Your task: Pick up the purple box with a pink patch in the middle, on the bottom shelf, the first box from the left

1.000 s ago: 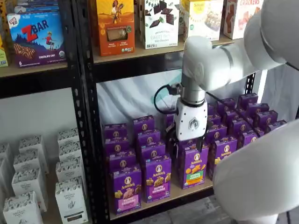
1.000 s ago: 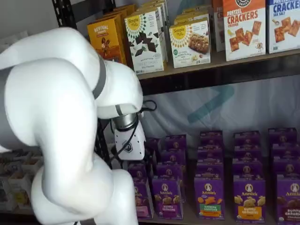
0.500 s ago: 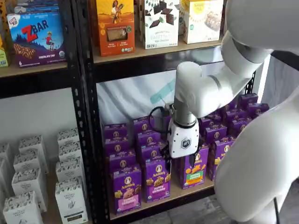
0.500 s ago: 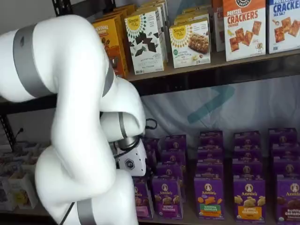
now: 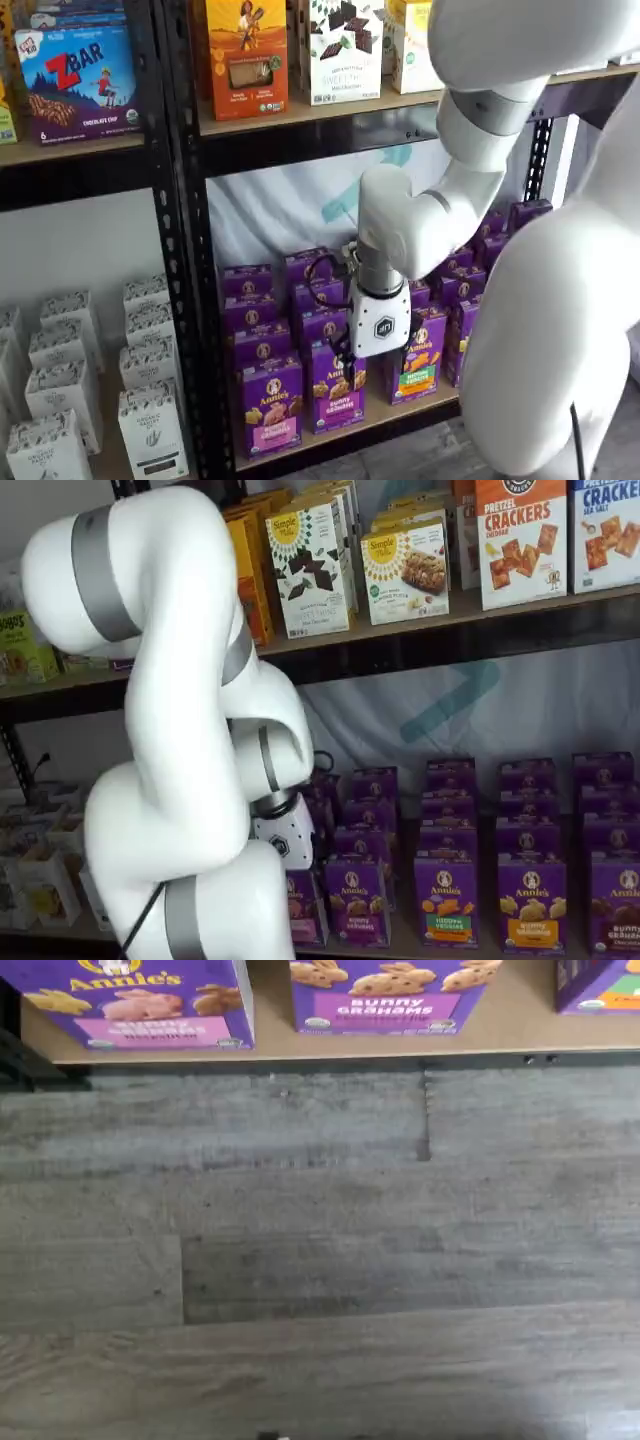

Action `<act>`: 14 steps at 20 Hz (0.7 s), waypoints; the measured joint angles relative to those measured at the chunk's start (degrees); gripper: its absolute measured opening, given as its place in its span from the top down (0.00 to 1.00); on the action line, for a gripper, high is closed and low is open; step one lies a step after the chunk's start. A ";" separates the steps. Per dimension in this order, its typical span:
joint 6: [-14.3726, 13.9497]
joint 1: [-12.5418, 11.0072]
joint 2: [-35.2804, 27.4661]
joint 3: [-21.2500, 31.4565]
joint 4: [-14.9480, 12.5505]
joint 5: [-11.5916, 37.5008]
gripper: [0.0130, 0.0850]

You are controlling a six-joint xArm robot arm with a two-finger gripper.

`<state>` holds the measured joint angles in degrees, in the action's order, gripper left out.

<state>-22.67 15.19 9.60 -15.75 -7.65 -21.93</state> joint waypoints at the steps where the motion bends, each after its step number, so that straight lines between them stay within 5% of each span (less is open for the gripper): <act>1: -0.47 -0.02 -1.36 -0.48 -0.49 0.80 0.00; 9: -4.50 -0.58 -12.43 -5.46 -5.04 7.34 0.00; 14: -2.42 0.75 -18.81 -10.30 -1.58 9.00 0.00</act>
<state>-25.09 15.94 -9.21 -26.05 -9.22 -12.93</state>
